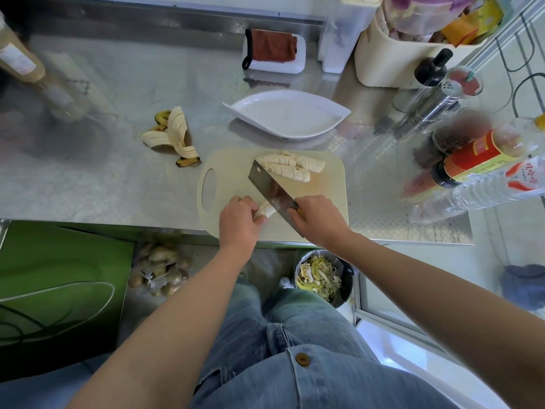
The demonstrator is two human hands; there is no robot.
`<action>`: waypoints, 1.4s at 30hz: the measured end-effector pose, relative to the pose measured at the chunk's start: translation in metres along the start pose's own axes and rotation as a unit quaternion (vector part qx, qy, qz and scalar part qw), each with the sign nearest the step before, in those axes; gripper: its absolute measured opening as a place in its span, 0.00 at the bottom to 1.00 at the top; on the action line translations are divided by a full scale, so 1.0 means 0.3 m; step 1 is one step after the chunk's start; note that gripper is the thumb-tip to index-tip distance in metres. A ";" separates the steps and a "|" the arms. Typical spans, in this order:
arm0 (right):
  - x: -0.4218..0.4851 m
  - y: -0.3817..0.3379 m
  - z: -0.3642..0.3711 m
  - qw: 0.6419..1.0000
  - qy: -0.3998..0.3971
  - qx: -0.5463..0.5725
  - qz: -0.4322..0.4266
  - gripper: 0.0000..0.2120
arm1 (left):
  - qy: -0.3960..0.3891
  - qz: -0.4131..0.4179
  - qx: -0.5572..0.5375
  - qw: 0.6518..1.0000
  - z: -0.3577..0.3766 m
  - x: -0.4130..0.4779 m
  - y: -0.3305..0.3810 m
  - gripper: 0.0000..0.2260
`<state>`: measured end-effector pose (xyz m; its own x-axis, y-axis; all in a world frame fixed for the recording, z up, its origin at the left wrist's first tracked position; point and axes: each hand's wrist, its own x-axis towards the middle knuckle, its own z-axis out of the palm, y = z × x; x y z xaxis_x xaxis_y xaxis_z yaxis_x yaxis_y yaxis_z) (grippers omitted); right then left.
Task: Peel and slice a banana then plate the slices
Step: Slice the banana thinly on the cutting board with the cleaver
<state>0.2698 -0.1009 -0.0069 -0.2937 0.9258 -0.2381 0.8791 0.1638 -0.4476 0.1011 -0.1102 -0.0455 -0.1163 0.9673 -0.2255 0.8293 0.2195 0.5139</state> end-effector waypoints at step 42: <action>-0.011 0.002 0.009 1.000 0.007 0.008 0.010 0.14 | -0.003 0.002 -0.020 1.000 -0.002 -0.003 -0.004 0.09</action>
<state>0.2704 -0.1048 -0.0086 -0.2705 0.9333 -0.2362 0.8788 0.1392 -0.4563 0.0997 -0.1111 -0.0454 -0.1099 0.9673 -0.2284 0.8076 0.2209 0.5468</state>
